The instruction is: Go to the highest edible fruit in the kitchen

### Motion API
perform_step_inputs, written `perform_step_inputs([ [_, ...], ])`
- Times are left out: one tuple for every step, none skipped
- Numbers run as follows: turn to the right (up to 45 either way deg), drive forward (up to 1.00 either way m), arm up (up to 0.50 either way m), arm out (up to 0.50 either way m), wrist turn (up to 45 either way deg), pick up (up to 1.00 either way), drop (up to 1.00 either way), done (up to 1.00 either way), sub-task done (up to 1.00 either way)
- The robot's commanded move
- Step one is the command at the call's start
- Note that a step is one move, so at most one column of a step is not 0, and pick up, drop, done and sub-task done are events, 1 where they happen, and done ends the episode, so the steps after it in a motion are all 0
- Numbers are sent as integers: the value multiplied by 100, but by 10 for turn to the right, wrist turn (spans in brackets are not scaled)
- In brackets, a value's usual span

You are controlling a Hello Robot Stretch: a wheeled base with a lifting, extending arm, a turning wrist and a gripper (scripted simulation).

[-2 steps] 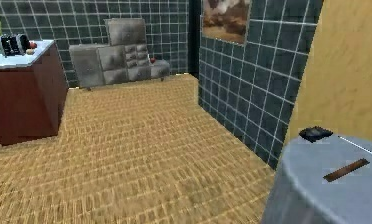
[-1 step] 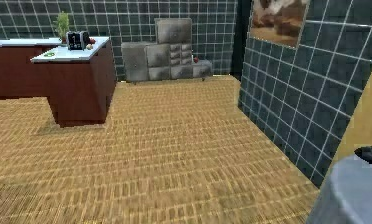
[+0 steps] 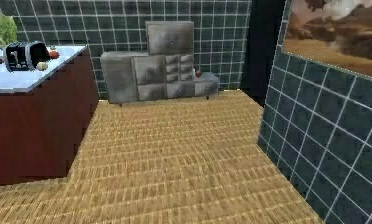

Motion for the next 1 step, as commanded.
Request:
perform_step_inputs([
  [0, 100, 0, 0, 0, 0, 0, 0, 0],
])
